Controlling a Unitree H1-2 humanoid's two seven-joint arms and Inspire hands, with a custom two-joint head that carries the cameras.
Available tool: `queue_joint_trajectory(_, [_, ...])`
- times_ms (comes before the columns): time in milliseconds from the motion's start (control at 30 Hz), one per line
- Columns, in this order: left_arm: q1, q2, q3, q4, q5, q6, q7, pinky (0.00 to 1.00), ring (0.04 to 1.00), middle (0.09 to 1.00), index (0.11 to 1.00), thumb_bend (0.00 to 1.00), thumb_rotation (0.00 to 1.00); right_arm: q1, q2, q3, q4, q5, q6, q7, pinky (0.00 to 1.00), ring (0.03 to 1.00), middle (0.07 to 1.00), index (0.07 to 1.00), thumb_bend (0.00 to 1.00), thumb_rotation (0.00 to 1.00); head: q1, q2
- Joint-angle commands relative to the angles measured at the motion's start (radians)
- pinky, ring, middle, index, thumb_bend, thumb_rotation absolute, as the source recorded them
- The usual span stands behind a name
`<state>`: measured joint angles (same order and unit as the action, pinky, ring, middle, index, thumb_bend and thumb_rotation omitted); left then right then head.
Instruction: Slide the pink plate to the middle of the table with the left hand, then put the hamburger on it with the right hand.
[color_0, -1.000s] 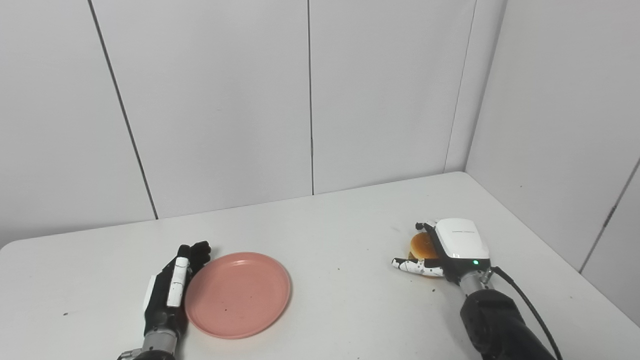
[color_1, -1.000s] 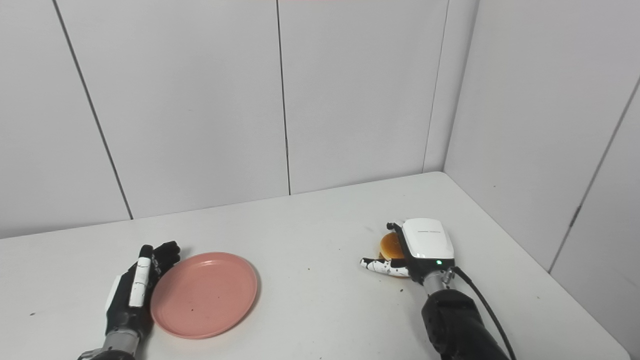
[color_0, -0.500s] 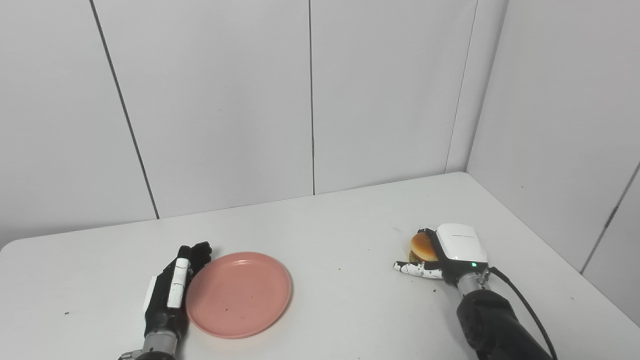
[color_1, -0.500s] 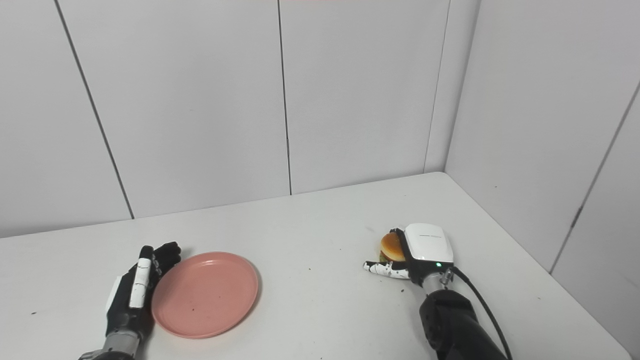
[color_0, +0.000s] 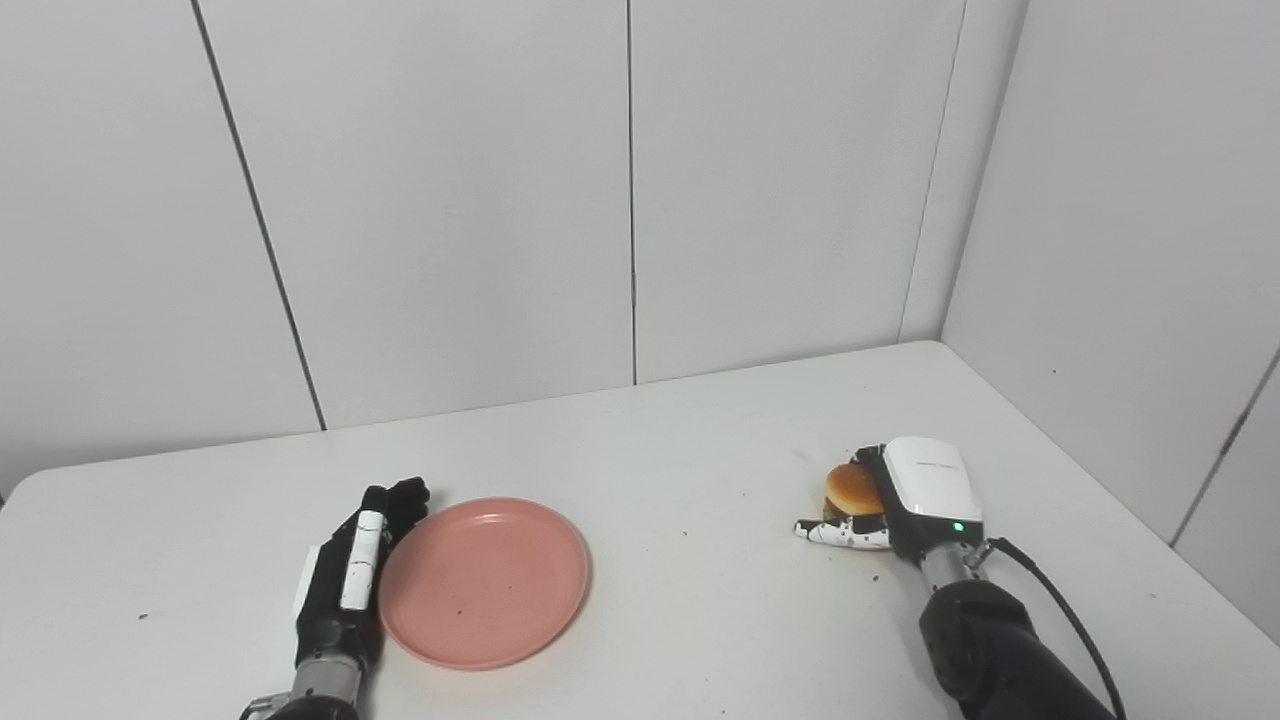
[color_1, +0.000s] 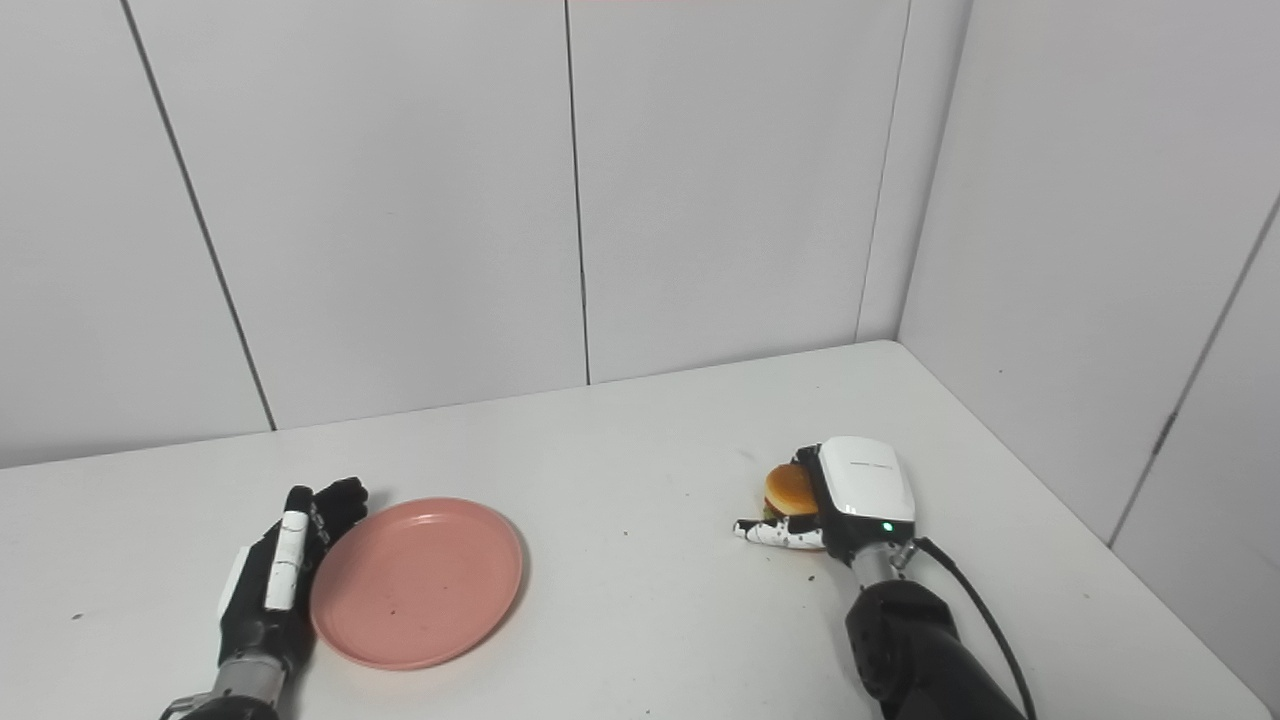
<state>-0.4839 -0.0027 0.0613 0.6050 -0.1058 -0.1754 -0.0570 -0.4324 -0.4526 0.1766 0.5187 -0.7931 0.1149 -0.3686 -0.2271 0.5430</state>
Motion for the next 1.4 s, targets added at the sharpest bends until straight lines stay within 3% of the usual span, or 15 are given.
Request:
queue_joint_trajectory(0, [0.01, -0.002, -0.005, 0.008, 0.004, 0.004, 0.0, 0.87, 0.816, 0.773, 0.655, 0.88, 0.87, -0.018, -0.025, 0.001, -0.02, 0.015, -0.052, -0.021, 0.2, 0.255, 0.333, 0.374, 0.65, 0.47, 0.0, 0.001])
queue_joint_trajectory(167, [0.009, -0.007, -0.015, 0.007, 0.021, 0.002, 0.011, 0.85, 0.815, 0.776, 0.656, 0.88, 0.88, -0.01, -0.031, -0.007, -0.141, 0.028, -0.01, 0.038, 0.2, 0.256, 0.336, 0.37, 0.66, 0.5, 0.038, 0.003])
queue_joint_trajectory(233, [0.011, -0.014, -0.021, 0.001, 0.034, 0.006, 0.024, 0.83, 0.809, 0.774, 0.666, 0.88, 0.88, -0.005, -0.035, -0.01, -0.207, 0.024, 0.002, 0.065, 0.22, 0.286, 0.371, 0.422, 0.66, 0.52, 0.061, 0.004])
queue_joint_trajectory(567, [0.009, -0.046, -0.045, 0.001, 0.066, -0.008, 0.06, 0.84, 0.807, 0.79, 0.681, 0.86, 0.89, -0.022, 0.006, -0.023, -0.44, 0.047, -0.022, 0.135, 0.22, 0.285, 0.377, 0.441, 0.65, 0.54, 0.141, 0.002])
queue_joint_trajectory(667, [0.005, -0.053, -0.046, 0.01, 0.068, -0.012, 0.069, 0.85, 0.808, 0.791, 0.683, 0.86, 0.9, -0.038, 0.019, -0.016, -0.465, 0.04, -0.028, 0.146, 0.22, 0.281, 0.374, 0.437, 0.65, 0.57, 0.157, -0.001])
queue_joint_trajectory(1067, [-0.013, -0.079, -0.047, 0.03, 0.083, -0.004, 0.109, 0.83, 0.797, 0.789, 0.684, 0.85, 0.86, -0.116, 0.11, 0.029, -0.476, 0.029, -0.055, 0.154, 0.19, 0.258, 0.359, 0.42, 0.65, 0.51, 0.27, -0.017])
queue_joint_trajectory(1367, [-0.017, -0.088, -0.061, 0.051, 0.101, -0.024, 0.126, 0.82, 0.796, 0.781, 0.69, 0.87, 0.88, -0.147, 0.177, 0.088, -0.442, 0.0, -0.05, 0.165, 0.2, 0.276, 0.38, 0.426, 0.66, 0.51, 0.283, -0.019])
